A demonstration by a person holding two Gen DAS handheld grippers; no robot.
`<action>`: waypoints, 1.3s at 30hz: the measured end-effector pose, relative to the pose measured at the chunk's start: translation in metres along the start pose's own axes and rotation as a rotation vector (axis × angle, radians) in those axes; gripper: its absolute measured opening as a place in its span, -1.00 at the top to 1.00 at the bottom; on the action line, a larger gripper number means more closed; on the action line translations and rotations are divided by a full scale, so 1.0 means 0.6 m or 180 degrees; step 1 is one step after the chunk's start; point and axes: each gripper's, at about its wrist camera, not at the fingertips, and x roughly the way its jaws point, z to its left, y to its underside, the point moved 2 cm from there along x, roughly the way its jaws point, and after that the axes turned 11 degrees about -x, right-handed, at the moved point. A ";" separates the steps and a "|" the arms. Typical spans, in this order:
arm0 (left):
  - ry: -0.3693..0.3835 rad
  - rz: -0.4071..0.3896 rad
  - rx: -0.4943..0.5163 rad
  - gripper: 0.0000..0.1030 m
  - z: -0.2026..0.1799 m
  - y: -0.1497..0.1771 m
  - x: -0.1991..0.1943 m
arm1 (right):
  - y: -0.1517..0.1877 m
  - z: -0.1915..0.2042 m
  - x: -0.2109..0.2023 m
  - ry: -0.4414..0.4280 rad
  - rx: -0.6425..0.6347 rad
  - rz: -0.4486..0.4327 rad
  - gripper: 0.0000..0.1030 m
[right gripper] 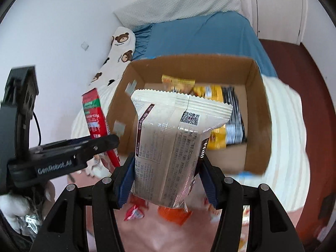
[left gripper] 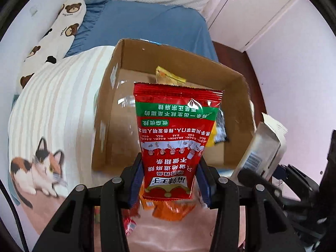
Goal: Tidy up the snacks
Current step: 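Carry both packets over the box and release them inside, then withdraw both tools from the box back toward the remaining snacks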
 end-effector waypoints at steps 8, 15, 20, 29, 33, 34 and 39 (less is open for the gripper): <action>-0.0307 0.0322 -0.0060 0.12 0.018 -0.076 0.114 | -0.074 -0.018 0.126 0.0123 -0.0095 0.0375 -0.17; -0.0470 0.0572 -0.0047 -0.24 0.044 -0.074 0.193 | -0.037 -0.029 0.237 0.0095 -0.0059 0.0969 -0.78; -0.0499 0.0551 0.0035 -0.53 0.046 -0.065 0.204 | -0.029 -0.044 0.246 0.0169 -0.0024 0.0998 -0.83; -0.0583 0.0088 0.0108 -0.59 0.028 -0.046 0.153 | -0.022 -0.091 0.165 0.0426 0.0069 0.0669 -0.83; -0.0604 -0.0266 0.0131 -0.59 0.028 -0.029 0.109 | -0.019 -0.098 0.129 0.0610 0.0046 0.0497 -0.83; -0.0606 -0.0330 0.0132 -0.59 0.026 -0.025 0.102 | -0.017 -0.094 0.118 0.0649 0.0032 0.0453 -0.83; -0.0589 -0.0608 0.0158 -0.59 0.021 0.011 0.054 | 0.004 -0.082 0.070 0.0788 0.0003 0.0208 -0.83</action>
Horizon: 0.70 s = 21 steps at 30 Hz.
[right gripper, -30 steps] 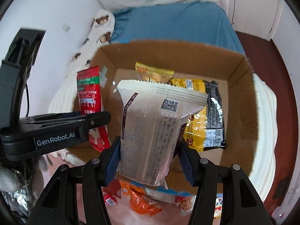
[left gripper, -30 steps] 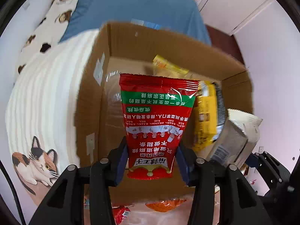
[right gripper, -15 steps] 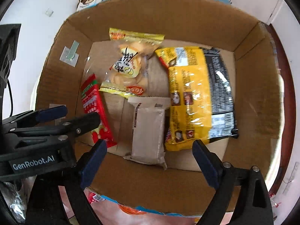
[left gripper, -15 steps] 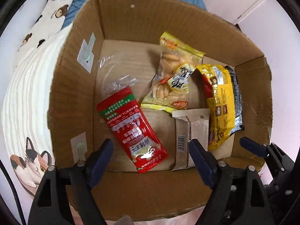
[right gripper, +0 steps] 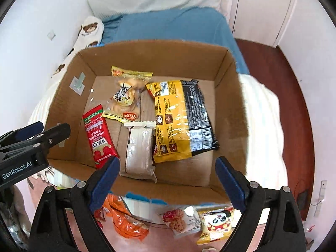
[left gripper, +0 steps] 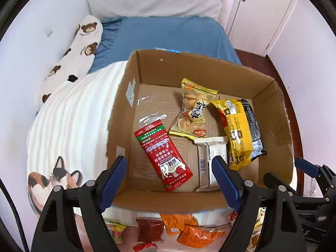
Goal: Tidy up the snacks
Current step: 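Withdraw both tools from the box back toward the remaining snacks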
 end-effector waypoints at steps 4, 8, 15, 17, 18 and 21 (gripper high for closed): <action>0.0046 -0.0202 0.0002 -0.59 0.004 0.019 -0.042 | 0.020 0.007 -0.036 0.0010 0.0029 -0.0137 -0.83; 0.0060 -0.0415 0.0048 -0.59 0.006 0.041 -0.088 | 0.040 0.016 -0.078 0.0020 0.0082 -0.0299 -0.83; 0.0140 -0.0632 0.0116 -0.59 0.005 0.074 -0.154 | 0.069 0.025 -0.152 0.0027 0.0144 -0.0598 -0.83; 0.0158 -0.0680 0.0123 -0.59 0.006 0.081 -0.169 | 0.074 0.029 -0.165 -0.0002 0.0162 -0.0653 -0.83; 0.0176 -0.0685 0.0126 -0.59 0.007 0.084 -0.174 | 0.078 0.032 -0.172 -0.0015 0.0175 -0.0682 -0.83; 0.0177 -0.0670 0.0117 -0.59 0.014 0.094 -0.178 | 0.088 0.036 -0.176 -0.0052 0.0202 -0.0702 -0.83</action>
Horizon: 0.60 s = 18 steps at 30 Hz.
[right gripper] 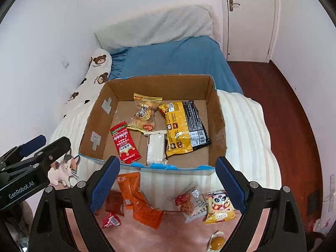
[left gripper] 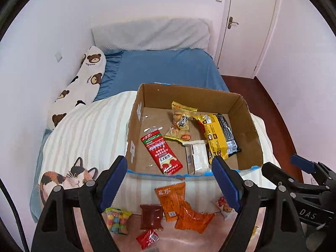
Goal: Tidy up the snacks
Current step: 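Withdraw both tools from the box back toward the remaining snacks, then grasp an orange chip bag with the left gripper while the right grasps another orange bag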
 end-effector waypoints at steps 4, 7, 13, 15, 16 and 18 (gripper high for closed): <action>-0.0112 0.0136 -0.0049 -0.59 0.028 0.029 0.021 | 0.027 0.004 0.027 -0.0152 0.0069 0.0188 -0.83; -0.0335 0.0301 -0.0047 -0.59 0.065 0.067 0.056 | 0.067 0.020 0.083 -0.0334 0.0032 0.0536 -0.83; -0.0757 0.0772 -0.0134 -0.59 0.157 0.154 0.138 | 0.140 0.080 0.201 -0.0405 -0.0391 0.1047 -0.83; -0.0859 0.0871 -0.0172 -0.59 0.182 0.177 0.154 | 0.160 0.109 0.237 -0.0434 -0.0612 0.1186 -0.83; -0.0904 0.0924 -0.0190 -0.59 0.193 0.188 0.162 | 0.167 0.121 0.249 -0.0444 -0.0726 0.1240 -0.83; -0.0958 0.1006 -0.0203 -0.59 0.207 0.207 0.172 | 0.189 0.152 0.274 -0.0421 -0.1004 0.1355 -0.83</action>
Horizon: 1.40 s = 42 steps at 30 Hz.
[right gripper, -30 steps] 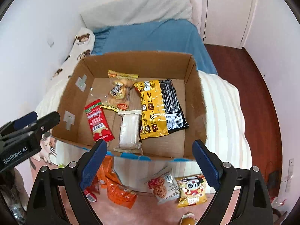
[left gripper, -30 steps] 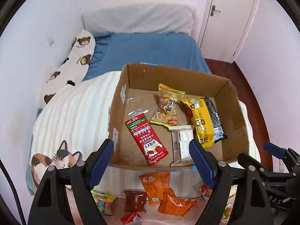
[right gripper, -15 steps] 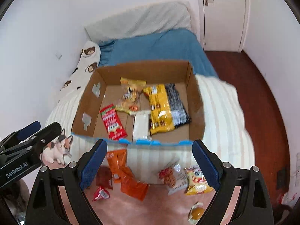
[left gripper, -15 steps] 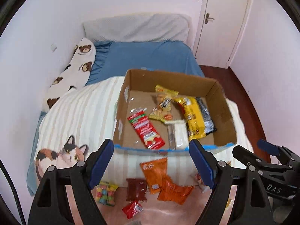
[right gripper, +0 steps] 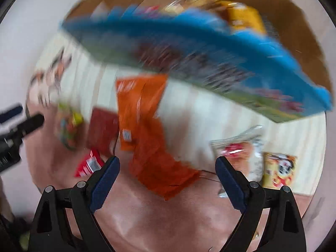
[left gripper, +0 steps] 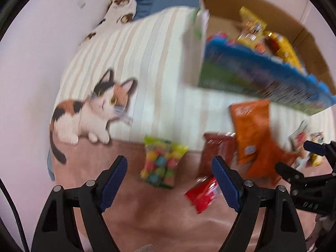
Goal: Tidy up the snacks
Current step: 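Grasp an orange chip bag with the left gripper while the right grasps another orange bag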
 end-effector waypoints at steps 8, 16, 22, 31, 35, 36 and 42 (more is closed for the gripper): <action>-0.0074 0.0270 0.0070 -0.59 -0.006 0.035 0.056 | 0.022 0.040 0.087 0.0362 -0.0423 0.0319 -0.42; 0.0240 0.0378 0.0088 -0.59 -0.074 0.019 0.049 | 0.086 -0.079 0.085 -0.0269 0.1035 0.0219 -0.13; 0.0624 0.0803 -0.0005 -0.59 -0.157 -0.005 0.093 | 0.136 -0.132 0.065 -0.0494 0.1647 0.0071 -0.14; 0.0922 0.1013 -0.0296 -0.59 -0.216 -0.028 0.140 | 0.187 -0.144 0.060 -0.0512 0.1806 0.0142 -0.49; 0.0919 0.0880 -0.0339 -0.38 -0.225 -0.030 0.136 | 0.194 -0.136 0.071 -0.0485 0.1806 0.0174 -0.49; 0.0924 0.0845 -0.0324 -0.35 -0.224 -0.027 0.134 | 0.198 -0.136 0.073 -0.0495 0.1836 0.0165 -0.49; 0.0803 0.0810 -0.0046 -0.06 -0.210 0.011 0.122 | 0.204 -0.147 0.099 -0.0642 0.2088 0.0076 -0.47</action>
